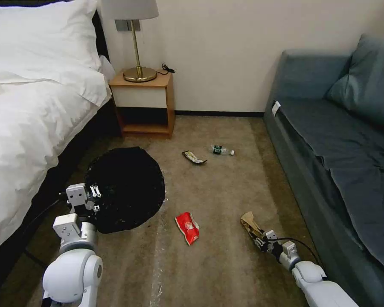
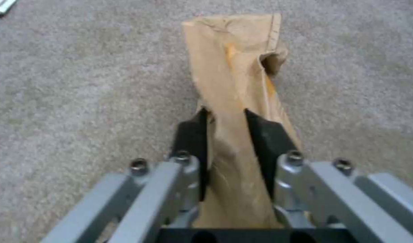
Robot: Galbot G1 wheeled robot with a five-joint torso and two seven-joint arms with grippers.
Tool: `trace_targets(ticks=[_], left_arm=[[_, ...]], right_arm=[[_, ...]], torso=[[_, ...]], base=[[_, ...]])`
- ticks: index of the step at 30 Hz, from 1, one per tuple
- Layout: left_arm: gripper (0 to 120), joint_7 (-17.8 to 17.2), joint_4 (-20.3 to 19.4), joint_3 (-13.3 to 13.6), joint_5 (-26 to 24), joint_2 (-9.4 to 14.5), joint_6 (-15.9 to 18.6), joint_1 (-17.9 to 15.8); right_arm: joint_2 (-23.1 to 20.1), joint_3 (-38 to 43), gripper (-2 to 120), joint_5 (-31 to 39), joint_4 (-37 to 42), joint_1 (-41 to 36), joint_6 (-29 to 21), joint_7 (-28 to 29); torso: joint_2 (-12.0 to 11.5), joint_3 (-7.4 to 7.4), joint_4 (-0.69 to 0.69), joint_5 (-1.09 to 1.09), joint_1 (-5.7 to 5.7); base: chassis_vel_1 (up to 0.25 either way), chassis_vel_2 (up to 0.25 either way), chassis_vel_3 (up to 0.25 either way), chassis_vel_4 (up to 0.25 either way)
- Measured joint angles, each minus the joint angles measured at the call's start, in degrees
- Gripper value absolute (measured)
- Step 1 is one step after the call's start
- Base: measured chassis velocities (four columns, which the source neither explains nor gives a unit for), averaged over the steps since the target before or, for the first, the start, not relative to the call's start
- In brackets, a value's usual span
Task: Pick up the trash bin, then pick up the garbage on the floor and place it into the trash bin.
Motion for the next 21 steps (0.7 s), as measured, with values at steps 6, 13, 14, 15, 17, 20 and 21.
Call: trace_targets(ticks=[6, 13, 14, 15, 17, 20, 21], left_arm=[[5, 0.0, 0.3, -0.1, -0.2, -0.1, -0.1, 0.2], [5, 0.0, 0.8, 0.1, -0.2, -0.1, -0.1, 0.1], [5, 0.0, 0.8, 0.1, -0.2, -0.1, -0.1, 0.1], [5, 0.0, 1.0, 0.1, -0.2, -0.1, -0.1, 0.0], [5, 0.0, 1.2, 0.2, -0.2, -0.2, -0.1, 0.0], [5, 0.0, 1.8, 0.3, -0.2, -0.3, -0.1, -0.1], [5, -0.1, 2.2, 0.3, -0.1, -0.3, -0.1, -0.2]], right_arm=[[1.0, 0.0, 0, -0.3, -0.1, 0.1, 0.1, 0.0], [1.7, -0.2, 0, -0.4, 0.0, 0.3, 0.7, 0.6], [1.7, -0.2, 0, -0.4, 0.0, 0.3, 0.7, 0.6], [2.0, -0.3, 0, -0.3, 0.8, 0.4, 1.2, 1.2], [2.5, -0.4, 0, -0.1, 2.1, 0.6, 2.0, 2.0], [3.2, -1.0, 0, 0.3, 5.0, 1.2, 3.3, 3.7], [3.7, -1.6, 0, 0.4, 7.1, 1.9, 4.0, 5.0]], torso=[[0.0, 0.0, 0.0, 0.0, 0.0], [0.0, 0.0, 0.0, 0.0, 0.0], [0.0, 0.0, 0.0, 0.0, 0.0], [0.0, 0.0, -0.01, 0.01, 0.0], [0.0, 0.0, 0.0, 0.0, 0.0], [0.0, 0.0, 0.01, 0.01, 0.0], [0.0, 0.0, 0.02, -0.01, 0.0]], base=[[0.0, 0.0, 0.0, 0.0], [0.0, 0.0, 0.0, 0.0], [0.0, 0.0, 0.0, 0.0], [0.0, 0.0, 0.0, 0.0], [0.0, 0.0, 0.0, 0.0], [0.0, 0.0, 0.0, 0.0], [0.0, 0.0, 0.0, 0.0]])
